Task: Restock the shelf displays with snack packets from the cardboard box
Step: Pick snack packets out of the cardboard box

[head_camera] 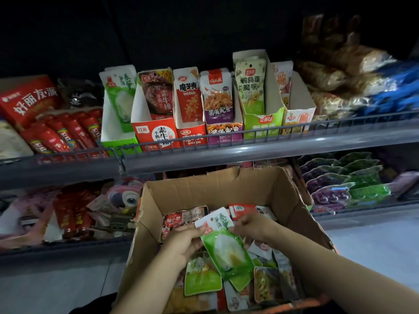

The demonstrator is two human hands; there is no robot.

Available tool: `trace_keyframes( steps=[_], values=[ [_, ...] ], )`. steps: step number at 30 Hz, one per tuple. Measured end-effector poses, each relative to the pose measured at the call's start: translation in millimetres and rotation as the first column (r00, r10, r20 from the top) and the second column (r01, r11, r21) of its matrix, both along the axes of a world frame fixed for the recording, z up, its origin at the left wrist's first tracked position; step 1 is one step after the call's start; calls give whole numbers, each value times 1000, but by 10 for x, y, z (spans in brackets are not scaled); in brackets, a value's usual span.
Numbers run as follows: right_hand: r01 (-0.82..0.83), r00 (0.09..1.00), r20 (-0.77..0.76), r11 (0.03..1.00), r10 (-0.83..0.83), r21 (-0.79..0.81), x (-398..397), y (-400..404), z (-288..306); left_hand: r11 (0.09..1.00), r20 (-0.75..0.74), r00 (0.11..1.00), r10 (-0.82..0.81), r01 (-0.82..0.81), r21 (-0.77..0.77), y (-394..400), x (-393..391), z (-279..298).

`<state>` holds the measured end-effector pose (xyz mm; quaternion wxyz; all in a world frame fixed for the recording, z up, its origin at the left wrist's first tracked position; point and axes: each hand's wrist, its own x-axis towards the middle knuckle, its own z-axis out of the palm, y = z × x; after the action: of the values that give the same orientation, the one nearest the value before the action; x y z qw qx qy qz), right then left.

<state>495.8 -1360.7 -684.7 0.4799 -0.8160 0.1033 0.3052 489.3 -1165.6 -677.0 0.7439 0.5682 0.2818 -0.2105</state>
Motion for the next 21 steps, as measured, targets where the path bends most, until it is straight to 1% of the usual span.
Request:
trace_keyframes(
  steps=[2,5,8,10,14,16,18,21],
  values=[
    [32,991,128,999,-35,31,16,28,78,1000,39,999,13,-12,-18,21,58,63],
    [88,955,278,992,-109,86,54,70,262,999,108,994,26,-20,-48,38,168,203],
    [142,897,410,986,-166,89,84,112,531,995,180,983,26,-8,-101,39,256,407],
    [174,848,492,980,-197,94,119,153,736,994,244,969,33,-8,-105,43,315,574],
    [215,780,576,969,-245,121,250,238,1043,995,415,908,61,-23,-96,77,463,887],
    [208,758,592,962,-273,176,327,292,1169,996,482,874,60,-18,-90,107,545,1004],
    [193,737,606,953,-299,235,404,355,1299,996,519,854,35,15,-91,148,602,1063],
    [180,714,632,951,-302,251,543,463,1460,996,557,830,-28,73,-59,205,649,1079]
  ],
)
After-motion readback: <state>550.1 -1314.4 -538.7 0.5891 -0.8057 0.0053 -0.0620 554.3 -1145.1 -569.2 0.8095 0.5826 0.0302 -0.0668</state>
